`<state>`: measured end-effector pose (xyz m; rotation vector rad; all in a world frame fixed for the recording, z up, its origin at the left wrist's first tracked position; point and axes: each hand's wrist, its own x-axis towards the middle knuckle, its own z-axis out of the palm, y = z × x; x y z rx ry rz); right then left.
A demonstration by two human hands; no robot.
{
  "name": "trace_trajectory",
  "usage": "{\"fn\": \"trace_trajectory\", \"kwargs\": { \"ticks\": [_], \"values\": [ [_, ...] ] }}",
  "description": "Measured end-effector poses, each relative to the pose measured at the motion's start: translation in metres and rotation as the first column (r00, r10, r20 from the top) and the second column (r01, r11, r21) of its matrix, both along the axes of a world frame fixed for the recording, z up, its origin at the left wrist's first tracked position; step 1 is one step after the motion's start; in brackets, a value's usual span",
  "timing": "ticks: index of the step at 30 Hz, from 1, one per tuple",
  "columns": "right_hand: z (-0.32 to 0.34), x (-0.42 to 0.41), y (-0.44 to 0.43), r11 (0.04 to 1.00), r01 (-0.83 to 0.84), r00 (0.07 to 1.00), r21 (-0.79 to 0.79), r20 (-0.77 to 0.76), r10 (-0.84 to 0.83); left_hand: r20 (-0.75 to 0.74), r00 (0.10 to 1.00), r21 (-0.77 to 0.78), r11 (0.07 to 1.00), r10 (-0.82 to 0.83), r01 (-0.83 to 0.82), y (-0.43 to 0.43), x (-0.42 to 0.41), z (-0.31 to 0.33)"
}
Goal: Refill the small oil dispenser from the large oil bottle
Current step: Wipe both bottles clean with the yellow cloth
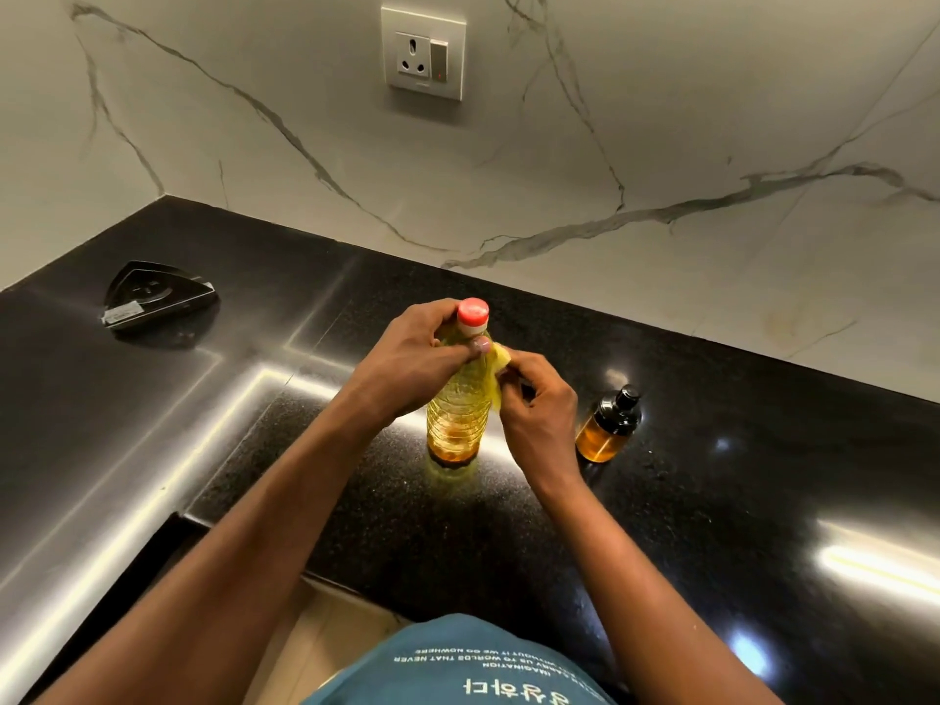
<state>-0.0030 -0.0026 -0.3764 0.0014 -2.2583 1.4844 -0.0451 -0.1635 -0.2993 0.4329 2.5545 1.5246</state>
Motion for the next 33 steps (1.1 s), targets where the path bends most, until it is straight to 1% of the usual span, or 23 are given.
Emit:
{"fn": "trace_trajectory", "kwargs": {
  "ticks": [3,8,10,12,14,16,18,21,23,24,26,28,30,33],
  "values": [
    [-0.005,0.002,0.004,1.000,0.018,0.998,-0.023,0.065,-0.016,0.016,1.000,0.008,1.000,0.001,-0.001,0.000,0.001,0.001],
    [0.020,-0.003,0.000,0.996,-0.040,0.999,-0.077,-0.018,0.039,0.012,1.000,-0.025,1.000,0.001,-0.001,0.003,0.001,0.003],
    [0.020,-0.004,-0.002,0.997,-0.041,0.999,-0.072,-0.017,0.040,0.013,1.000,-0.042,0.999,0.006,-0.005,0.002,-0.001,0.002],
    [0.011,-0.001,-0.003,1.000,-0.004,1.000,-0.013,0.015,0.005,0.006,1.000,-0.063,0.998,0.006,-0.006,0.001,-0.001,0.001],
    [-0.001,0.003,-0.001,0.996,0.033,0.997,0.080,0.061,-0.038,-0.012,1.000,-0.075,0.997,0.005,-0.006,0.000,-0.001,0.000],
    [-0.005,0.004,0.002,0.990,0.053,0.993,0.132,0.094,-0.065,-0.024,1.000,-0.051,0.999,0.013,-0.015,0.000,0.000,0.000],
    [0.000,0.002,0.002,0.995,0.057,0.994,0.079,0.087,-0.064,-0.025,0.999,-0.023,0.999,0.033,-0.034,0.000,0.002,-0.001],
    [0.017,0.000,-0.005,0.999,0.040,0.999,-0.026,0.030,-0.040,-0.023,0.999,-0.010,0.999,0.033,-0.033,0.000,0.002,0.000],
    [0.022,0.000,-0.010,0.998,0.031,0.999,-0.051,-0.016,-0.032,-0.017,1.000,-0.012,1.000,0.012,-0.012,-0.001,0.002,0.001],
    [0.021,0.001,-0.011,0.999,0.031,0.999,-0.034,-0.036,-0.033,-0.014,1.000,-0.013,1.000,0.005,-0.005,-0.002,0.001,0.002],
    [0.011,0.003,-0.009,0.997,0.046,0.998,0.056,-0.049,-0.043,-0.008,1.000,-0.010,1.000,-0.001,0.001,-0.002,0.001,0.003],
    [0.000,0.004,-0.003,0.990,0.064,0.998,0.124,-0.009,-0.063,-0.003,1.000,-0.012,1.000,-0.001,0.001,-0.001,0.002,0.002],
    [-0.002,0.003,0.001,0.990,0.070,0.997,0.121,0.033,-0.075,-0.003,1.000,-0.017,1.000,0.000,0.000,0.000,0.003,0.002],
    [0.011,0.003,-0.003,0.997,0.047,0.999,0.065,0.015,-0.048,0.001,1.000,-0.010,1.000,-0.002,0.003,-0.001,0.004,0.004]
  ]
}}
